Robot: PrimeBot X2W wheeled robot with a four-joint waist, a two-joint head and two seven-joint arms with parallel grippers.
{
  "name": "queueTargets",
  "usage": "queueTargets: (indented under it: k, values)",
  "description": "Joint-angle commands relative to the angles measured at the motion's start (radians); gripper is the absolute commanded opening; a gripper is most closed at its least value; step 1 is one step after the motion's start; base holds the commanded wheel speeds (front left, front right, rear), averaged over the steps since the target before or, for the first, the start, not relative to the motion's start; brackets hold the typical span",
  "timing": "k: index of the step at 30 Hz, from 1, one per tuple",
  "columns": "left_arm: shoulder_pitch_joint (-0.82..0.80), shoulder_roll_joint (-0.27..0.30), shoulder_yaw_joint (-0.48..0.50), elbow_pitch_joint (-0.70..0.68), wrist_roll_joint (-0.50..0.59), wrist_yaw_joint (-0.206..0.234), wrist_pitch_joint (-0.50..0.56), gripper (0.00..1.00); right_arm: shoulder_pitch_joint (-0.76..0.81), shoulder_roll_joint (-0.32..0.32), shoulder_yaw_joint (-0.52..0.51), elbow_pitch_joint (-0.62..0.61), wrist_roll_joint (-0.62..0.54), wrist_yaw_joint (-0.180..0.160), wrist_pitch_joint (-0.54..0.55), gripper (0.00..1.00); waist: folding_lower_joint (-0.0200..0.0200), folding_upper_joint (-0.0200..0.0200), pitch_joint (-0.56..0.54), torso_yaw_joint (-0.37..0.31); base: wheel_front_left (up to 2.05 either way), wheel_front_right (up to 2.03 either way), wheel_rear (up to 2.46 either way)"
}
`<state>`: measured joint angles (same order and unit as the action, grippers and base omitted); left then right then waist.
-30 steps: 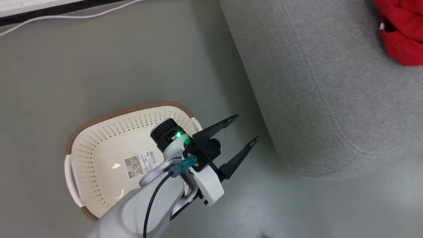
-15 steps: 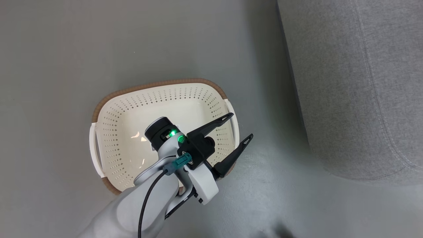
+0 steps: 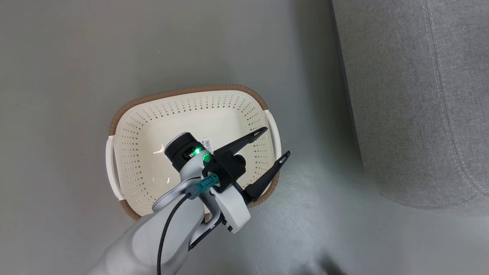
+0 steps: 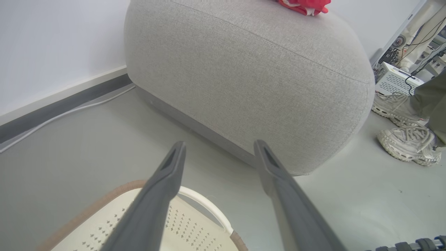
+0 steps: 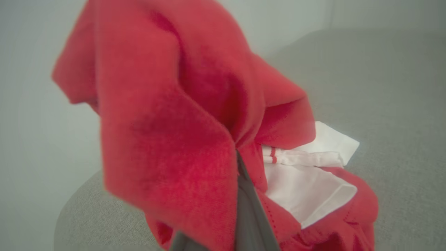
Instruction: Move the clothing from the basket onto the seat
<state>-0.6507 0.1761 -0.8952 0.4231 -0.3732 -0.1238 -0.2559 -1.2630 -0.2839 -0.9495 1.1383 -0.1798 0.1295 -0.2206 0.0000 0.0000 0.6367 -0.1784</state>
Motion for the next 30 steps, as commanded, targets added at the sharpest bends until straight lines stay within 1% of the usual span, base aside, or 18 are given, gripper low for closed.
queueTargets:
  k: [1,3,4,5,6,11,17,22,30]
  values:
    - [-0.022,0.006,0.029,-0.019,-0.01,-0.007,-0.006,1.0,0.021,-0.027,0.014,-0.002,0.01,0.001,0.005,0.0,0.0,0.0,-0.004,0.001,0.0,0.0,0.0]
    - [-0.018,0.003,0.035,-0.021,-0.012,-0.007,-0.006,1.0,0.046,-0.031,0.018,0.032,0.032,0.001,0.01,0.0,0.0,0.0,-0.014,0.001,0.0,0.0,0.0]
    - [-0.015,0.001,0.036,-0.02,-0.013,-0.007,-0.006,1.0,0.061,-0.033,0.026,0.045,0.039,0.001,0.01,0.19,0.0,0.0,-0.019,0.001,0.0,0.0,0.0]
    - [-0.014,0.0,0.038,-0.02,-0.014,-0.007,-0.006,1.0,0.074,-0.034,0.033,0.054,0.047,0.001,0.006,0.48,0.0,0.0,-0.024,0.002,0.0,0.0,0.0]
    - [-0.011,-0.001,0.04,-0.019,-0.015,-0.007,-0.006,1.0,0.09,-0.034,0.043,0.061,0.052,0.001,0.0,1.0,0.0,0.0,-0.03,0.003,0.0,0.0,0.0]
    - [0.002,-0.01,0.06,-0.018,-0.018,-0.007,-0.006,1.0,0.164,-0.014,0.153,0.079,0.07,0.001,-0.028,1.0,0.0,0.0,-0.066,0.004,0.0,0.0,0.0]
    - [0.025,-0.023,0.083,-0.012,-0.02,-0.007,-0.006,1.0,0.261,0.023,0.286,0.065,0.131,0.001,-0.04,1.0,0.0,0.0,-0.121,0.007,0.0,0.0,0.0]
    - [0.049,-0.035,0.108,-0.004,-0.018,-0.007,-0.006,1.0,0.35,0.065,0.403,-0.014,0.224,0.001,-0.041,1.0,0.0,0.0,-0.167,0.014,0.0,0.0,0.0]
    - [0.093,-0.055,0.163,0.018,-0.012,-0.007,-0.006,1.0,0.496,0.099,0.626,-0.149,0.359,0.001,-0.041,1.0,0.0,0.0,-0.24,0.041,0.0,0.0,0.0]
